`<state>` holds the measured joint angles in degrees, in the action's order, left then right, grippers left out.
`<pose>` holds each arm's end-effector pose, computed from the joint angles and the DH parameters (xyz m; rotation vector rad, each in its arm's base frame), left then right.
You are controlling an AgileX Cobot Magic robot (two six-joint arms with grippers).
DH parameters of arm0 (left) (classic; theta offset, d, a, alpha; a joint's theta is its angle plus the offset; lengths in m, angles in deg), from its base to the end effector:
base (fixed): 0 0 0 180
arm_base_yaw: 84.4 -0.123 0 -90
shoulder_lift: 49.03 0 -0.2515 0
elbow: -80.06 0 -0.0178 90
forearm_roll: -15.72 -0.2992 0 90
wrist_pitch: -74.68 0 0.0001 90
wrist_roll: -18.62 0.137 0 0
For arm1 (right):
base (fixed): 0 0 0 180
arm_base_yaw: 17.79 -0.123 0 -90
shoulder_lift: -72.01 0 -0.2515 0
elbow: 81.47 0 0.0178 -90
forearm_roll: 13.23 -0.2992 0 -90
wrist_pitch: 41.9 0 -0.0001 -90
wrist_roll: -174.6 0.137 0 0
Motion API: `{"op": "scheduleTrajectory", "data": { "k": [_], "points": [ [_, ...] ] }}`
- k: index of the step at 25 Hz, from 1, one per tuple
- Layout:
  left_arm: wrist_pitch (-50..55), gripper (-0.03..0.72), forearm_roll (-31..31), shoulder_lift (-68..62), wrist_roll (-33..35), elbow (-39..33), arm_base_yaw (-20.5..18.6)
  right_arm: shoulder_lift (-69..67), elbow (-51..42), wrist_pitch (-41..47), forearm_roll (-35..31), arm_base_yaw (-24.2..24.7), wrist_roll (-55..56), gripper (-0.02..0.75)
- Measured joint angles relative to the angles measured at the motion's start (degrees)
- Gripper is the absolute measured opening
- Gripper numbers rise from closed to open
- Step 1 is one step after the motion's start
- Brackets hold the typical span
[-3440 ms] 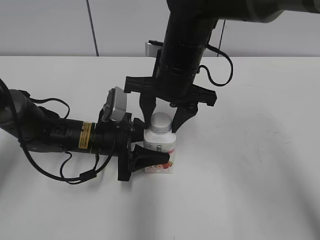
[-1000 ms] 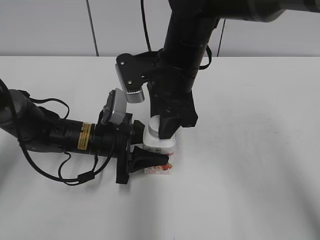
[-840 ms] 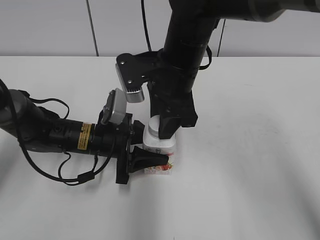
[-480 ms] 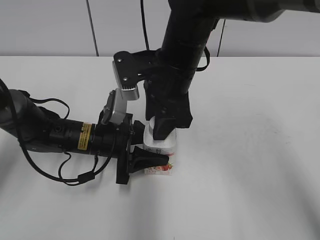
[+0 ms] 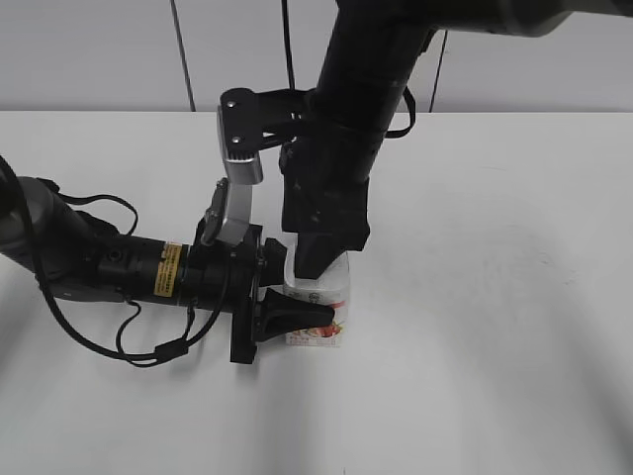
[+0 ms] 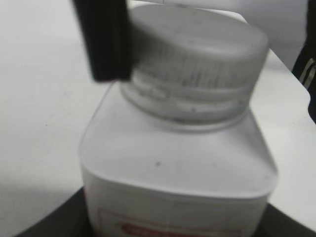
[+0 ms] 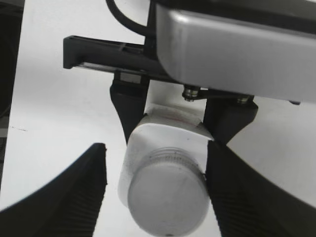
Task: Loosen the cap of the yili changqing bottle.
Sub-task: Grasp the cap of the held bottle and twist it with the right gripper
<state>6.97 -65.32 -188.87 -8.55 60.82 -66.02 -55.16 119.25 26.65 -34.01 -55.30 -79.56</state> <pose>0.2952 -0.2300 -0.0295 1.4053 1.4946 -1.1272 0.3359 0.3149 0.1272 -2.3139 1.7804 0.4402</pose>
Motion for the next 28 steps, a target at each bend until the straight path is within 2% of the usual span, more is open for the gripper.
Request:
{"op": "scheduleTrajectory", "data": {
  "k": [6,10,24,28],
  "points": [
    [0.0,0.370,0.1,0.0,-0.2,0.0,0.0,2.2,0.0,0.7,0.3,0.0,2.3,0.501],
    [0.0,0.370,0.1,0.0,-0.2,0.0,0.0,3.9,0.5,0.9,0.5,0.0,8.9,0.501],
    [0.0,0.370,0.2,0.0,-0.2,0.0,0.0,6.0,2.5,1.0,4.6,0.0,70.6,0.501],
    [0.0,0.370,0.1,0.0,-0.2,0.0,0.0,6.0,2.1,1.1,8.7,0.0,83.1,0.501]
  ]
}}
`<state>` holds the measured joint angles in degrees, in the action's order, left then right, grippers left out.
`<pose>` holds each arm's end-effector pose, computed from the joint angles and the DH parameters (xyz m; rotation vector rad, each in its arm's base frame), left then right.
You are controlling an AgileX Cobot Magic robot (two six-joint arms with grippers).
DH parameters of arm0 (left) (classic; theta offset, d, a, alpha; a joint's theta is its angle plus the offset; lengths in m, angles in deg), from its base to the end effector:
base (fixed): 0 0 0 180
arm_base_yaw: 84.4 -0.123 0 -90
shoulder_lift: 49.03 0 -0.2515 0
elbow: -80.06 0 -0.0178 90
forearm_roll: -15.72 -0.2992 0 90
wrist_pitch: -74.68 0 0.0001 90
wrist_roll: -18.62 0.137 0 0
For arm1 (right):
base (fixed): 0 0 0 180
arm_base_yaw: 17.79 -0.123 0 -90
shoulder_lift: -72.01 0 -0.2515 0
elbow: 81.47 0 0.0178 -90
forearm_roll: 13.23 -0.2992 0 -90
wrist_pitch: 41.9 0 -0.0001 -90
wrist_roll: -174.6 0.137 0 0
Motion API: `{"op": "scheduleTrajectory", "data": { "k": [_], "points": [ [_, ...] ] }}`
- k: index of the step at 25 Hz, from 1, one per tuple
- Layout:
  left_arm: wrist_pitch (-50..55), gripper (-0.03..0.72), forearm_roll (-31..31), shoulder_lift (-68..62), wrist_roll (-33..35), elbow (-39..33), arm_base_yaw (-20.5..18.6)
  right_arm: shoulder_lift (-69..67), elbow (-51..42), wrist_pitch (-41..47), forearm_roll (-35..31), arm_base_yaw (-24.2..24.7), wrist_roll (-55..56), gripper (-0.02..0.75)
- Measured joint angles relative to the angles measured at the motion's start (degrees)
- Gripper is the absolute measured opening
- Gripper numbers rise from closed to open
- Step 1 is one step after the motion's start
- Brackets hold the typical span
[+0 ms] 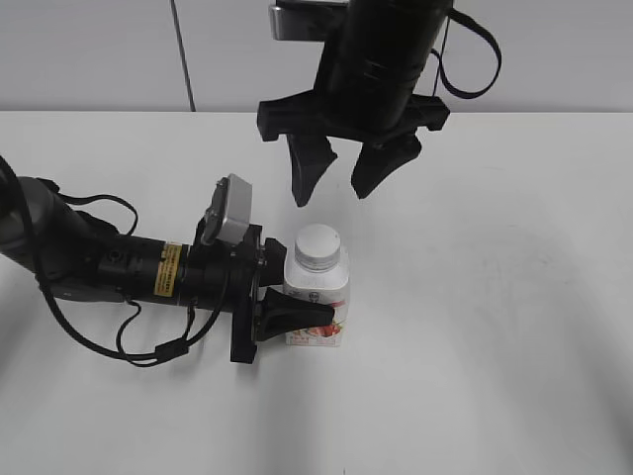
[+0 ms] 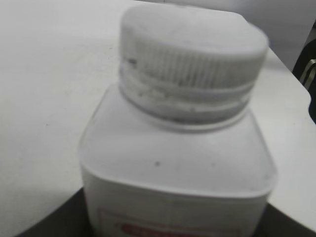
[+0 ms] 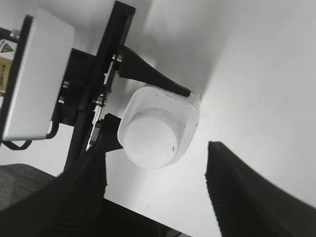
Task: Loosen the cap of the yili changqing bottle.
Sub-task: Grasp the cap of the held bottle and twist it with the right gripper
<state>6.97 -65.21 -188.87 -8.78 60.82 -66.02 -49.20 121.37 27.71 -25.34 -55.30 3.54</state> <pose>0.2955 -0.2300 -0.0294 1.4007 1.4987 -1.1291 0.3467 0.3001 0.1810 -0.6636 2.9287 0.4096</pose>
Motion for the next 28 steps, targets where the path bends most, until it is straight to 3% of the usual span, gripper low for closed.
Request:
{"op": "scheduleTrajectory", "data": {
  "k": [9,24,28],
  "points": [
    [0.0,0.370,0.0,0.0,0.0,0.0,0.0,-3.9,-0.4,0.1,0.0,0.0,8.2,0.501],
    [0.0,0.368,0.0,0.0,0.0,0.0,0.0,-6.9,-0.4,0.1,-3.1,0.0,9.0,0.501],
    [0.0,0.368,0.0,0.0,0.0,0.0,0.0,-6.9,-0.4,0.1,-3.1,0.0,9.0,0.468]
  ]
}}
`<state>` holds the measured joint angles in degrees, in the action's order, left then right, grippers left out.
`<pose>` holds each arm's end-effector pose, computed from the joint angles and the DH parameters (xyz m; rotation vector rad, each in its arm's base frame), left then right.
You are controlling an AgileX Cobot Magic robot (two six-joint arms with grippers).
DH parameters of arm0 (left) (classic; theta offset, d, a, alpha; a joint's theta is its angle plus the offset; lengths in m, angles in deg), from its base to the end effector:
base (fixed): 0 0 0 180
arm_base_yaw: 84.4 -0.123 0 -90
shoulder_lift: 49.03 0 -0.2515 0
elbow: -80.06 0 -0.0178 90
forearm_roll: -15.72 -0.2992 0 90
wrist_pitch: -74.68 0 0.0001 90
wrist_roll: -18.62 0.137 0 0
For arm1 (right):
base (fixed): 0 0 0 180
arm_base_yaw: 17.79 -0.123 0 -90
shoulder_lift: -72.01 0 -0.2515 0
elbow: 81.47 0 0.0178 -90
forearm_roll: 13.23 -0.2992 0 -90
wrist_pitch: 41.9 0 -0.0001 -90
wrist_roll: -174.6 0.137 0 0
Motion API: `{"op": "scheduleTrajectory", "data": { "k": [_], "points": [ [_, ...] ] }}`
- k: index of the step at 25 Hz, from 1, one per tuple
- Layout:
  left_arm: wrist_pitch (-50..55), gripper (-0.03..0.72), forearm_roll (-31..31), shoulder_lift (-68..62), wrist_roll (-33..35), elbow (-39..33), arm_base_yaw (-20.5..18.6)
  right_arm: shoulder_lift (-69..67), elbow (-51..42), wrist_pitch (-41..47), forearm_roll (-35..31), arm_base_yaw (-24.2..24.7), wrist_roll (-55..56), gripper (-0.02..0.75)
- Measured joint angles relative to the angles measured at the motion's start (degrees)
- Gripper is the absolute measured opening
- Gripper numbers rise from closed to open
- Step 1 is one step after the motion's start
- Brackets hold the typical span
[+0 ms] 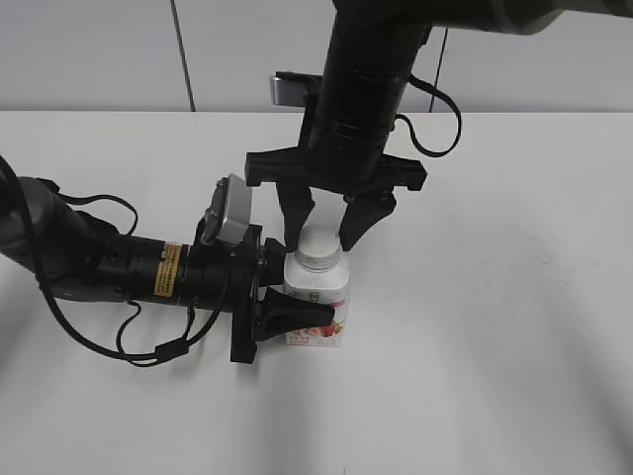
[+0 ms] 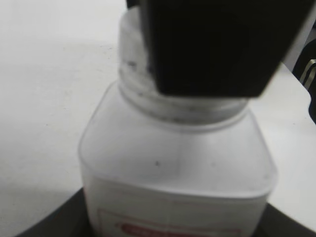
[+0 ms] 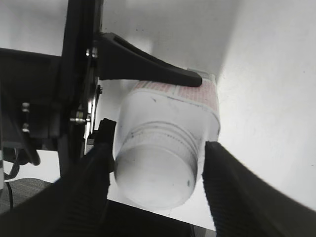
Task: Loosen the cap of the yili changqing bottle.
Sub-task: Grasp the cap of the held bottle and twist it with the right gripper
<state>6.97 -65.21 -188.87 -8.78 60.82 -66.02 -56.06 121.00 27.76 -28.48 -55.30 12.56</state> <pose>0.2955 -0.2300 -0.0294 1.4007 1.4987 -1.1291 0.3447 0.3072 0.1255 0.3958 -3.0444 -0.4051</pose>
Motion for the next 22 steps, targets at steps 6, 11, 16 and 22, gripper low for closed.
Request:
{"op": "scheduleTrajectory", "data": {
  "k": [6,11,16,22],
  "points": [
    [0.0,0.368,0.0,0.0,0.0,0.0,0.0,0.0,0.0,0.0,0.0,0.0,0.0,0.426],
    [0.0,0.368,0.0,0.0,0.0,0.0,0.0,0.0,0.0,0.0,0.0,0.0,0.1,0.395],
    [0.0,0.368,0.0,0.0,0.0,0.0,0.0,0.0,0.0,0.0,-0.1,0.0,-0.4,0.395],
    [0.0,0.368,0.0,0.0,0.0,0.0,0.0,0.0,0.0,0.0,-0.1,0.0,-14.6,0.392]
  ]
}}
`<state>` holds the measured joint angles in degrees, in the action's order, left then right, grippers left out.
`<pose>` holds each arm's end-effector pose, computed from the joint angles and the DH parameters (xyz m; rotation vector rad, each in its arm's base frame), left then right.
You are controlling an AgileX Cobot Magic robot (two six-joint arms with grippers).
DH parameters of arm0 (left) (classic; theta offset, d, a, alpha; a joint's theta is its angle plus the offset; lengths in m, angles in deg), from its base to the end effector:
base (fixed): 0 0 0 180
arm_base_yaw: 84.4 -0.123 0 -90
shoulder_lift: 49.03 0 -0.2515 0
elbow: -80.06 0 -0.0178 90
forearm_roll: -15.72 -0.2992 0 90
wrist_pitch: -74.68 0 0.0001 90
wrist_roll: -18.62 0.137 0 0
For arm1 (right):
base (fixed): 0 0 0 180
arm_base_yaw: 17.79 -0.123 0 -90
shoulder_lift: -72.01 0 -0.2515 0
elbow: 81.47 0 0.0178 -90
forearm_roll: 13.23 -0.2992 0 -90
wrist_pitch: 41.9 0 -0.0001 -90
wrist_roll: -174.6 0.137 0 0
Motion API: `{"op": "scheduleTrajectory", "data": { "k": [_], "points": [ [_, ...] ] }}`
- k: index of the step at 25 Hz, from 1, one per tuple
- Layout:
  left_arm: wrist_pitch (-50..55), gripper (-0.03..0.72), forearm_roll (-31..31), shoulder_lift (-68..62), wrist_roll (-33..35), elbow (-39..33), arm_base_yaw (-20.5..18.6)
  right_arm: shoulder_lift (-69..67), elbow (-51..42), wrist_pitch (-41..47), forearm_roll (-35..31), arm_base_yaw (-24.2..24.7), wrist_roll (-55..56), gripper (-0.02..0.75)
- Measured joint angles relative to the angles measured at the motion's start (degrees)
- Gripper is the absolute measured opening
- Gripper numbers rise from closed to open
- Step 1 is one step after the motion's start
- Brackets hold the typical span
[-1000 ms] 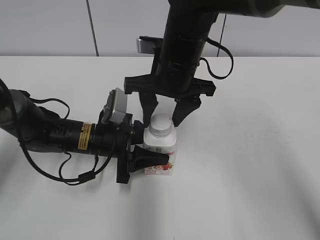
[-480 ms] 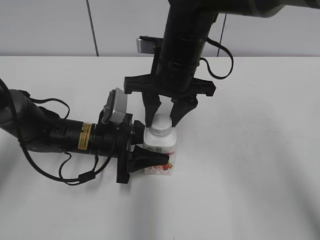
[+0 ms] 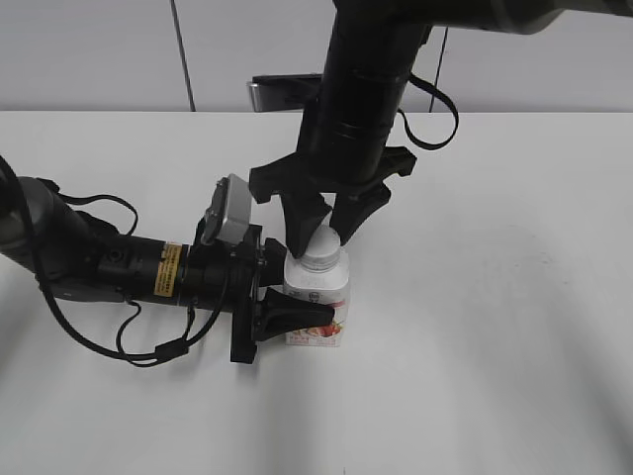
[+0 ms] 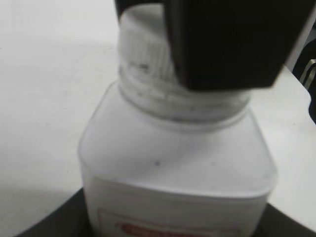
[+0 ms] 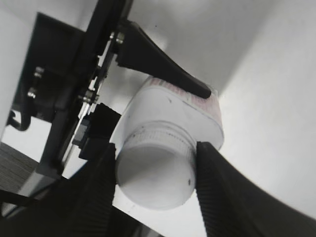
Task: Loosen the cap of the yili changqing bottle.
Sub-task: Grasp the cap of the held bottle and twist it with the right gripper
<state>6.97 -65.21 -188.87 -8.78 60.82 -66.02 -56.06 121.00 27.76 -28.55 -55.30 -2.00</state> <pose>0.2955 -0.2300 -0.0294 1.4007 1.4987 -1.1291 0.3446 0.3073 0.1255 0.7859 -3.0007 -0.4166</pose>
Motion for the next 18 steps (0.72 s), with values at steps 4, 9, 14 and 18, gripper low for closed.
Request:
{"op": "scheduleTrajectory", "data": {
  "k": [4,9,14,18],
  "points": [
    [0.0,0.368,0.0,0.0,0.0,0.0,0.0,0.0,0.0,0.0,-0.1,0.0,-15.2,0.392],
    [0.0,0.368,0.0,0.0,0.0,0.0,0.0,0.0,0.0,0.0,-0.2,0.0,-31.5,0.389],
    [0.0,0.368,0.0,0.0,0.0,0.0,0.0,0.0,0.0,0.0,-0.3,0.0,-42.8,0.389],
    [0.0,0.368,0.0,0.0,0.0,0.0,0.0,0.0,0.0,0.0,-0.3,0.0,-49.8,0.389]
  ]
}}
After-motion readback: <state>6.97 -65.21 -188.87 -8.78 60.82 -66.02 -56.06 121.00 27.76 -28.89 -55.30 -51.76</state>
